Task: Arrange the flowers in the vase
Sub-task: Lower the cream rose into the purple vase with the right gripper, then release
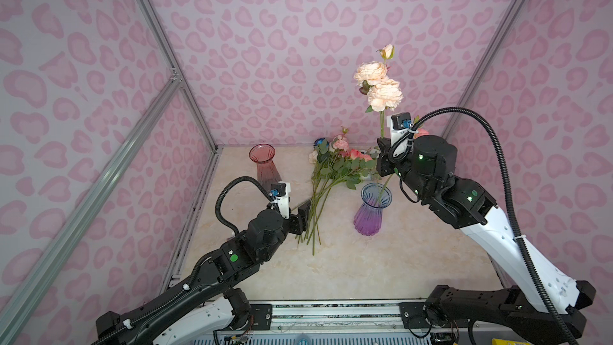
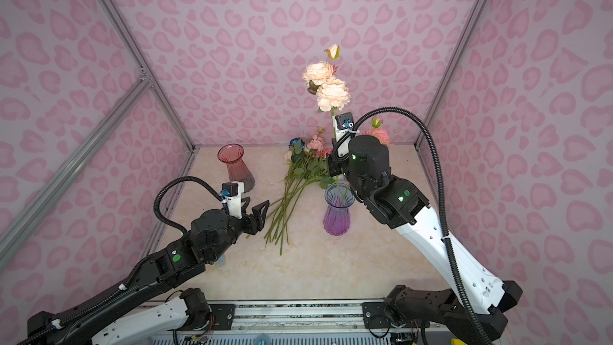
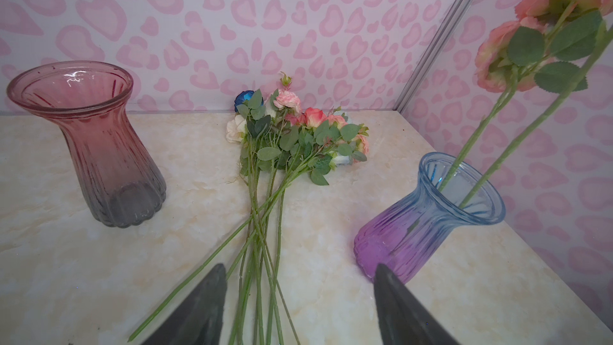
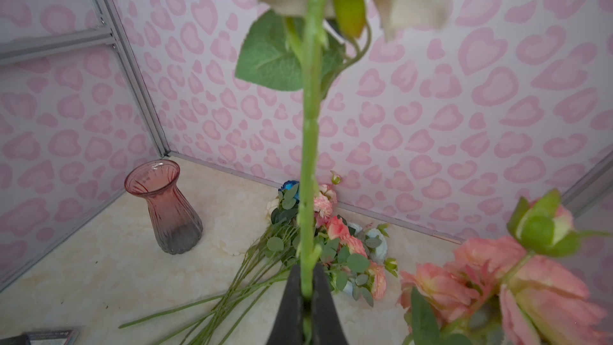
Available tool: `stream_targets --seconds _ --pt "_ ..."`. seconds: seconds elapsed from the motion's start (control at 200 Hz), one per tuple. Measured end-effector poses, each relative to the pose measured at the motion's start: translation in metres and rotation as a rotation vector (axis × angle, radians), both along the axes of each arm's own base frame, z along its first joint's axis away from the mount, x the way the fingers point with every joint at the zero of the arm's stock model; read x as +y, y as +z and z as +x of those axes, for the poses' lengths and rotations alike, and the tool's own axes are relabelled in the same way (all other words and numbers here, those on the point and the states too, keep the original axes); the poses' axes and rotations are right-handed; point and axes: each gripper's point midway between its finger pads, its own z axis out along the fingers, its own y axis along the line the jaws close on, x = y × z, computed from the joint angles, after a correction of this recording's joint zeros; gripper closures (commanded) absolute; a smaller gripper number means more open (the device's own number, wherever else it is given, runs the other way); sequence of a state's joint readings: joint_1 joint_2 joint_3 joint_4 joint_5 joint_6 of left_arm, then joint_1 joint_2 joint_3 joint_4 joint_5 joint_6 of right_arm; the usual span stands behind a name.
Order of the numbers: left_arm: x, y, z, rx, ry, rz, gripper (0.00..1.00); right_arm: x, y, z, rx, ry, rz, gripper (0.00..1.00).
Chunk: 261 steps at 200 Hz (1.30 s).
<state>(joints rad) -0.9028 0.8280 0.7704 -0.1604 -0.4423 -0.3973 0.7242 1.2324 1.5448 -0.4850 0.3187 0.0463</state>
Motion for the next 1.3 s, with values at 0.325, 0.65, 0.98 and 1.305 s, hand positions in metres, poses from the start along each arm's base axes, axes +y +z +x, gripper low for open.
stream_targets --seconds 0.325,0.65,0.98,1.305 --pt "-0.004 -0.012 0.005 0.032 0.008 0.021 0.30 -0.006 -0.102 0.010 0.189 -0.049 -0.062 0.97" --pt "-0.009 -0.017 0.007 0.048 -0.005 0.032 0.31 -0.004 -0.143 0.009 0.283 -0.050 -0.053 0.82" --pt "-0.016 -0.018 0.010 0.065 -0.013 0.049 0.32 -0.008 -0.134 -0.003 0.278 -0.034 -0.001 0.76" --pt "-0.023 -0.024 0.015 0.087 -0.019 0.072 0.32 -0.017 -0.121 -0.023 0.247 -0.013 0.060 0.75"
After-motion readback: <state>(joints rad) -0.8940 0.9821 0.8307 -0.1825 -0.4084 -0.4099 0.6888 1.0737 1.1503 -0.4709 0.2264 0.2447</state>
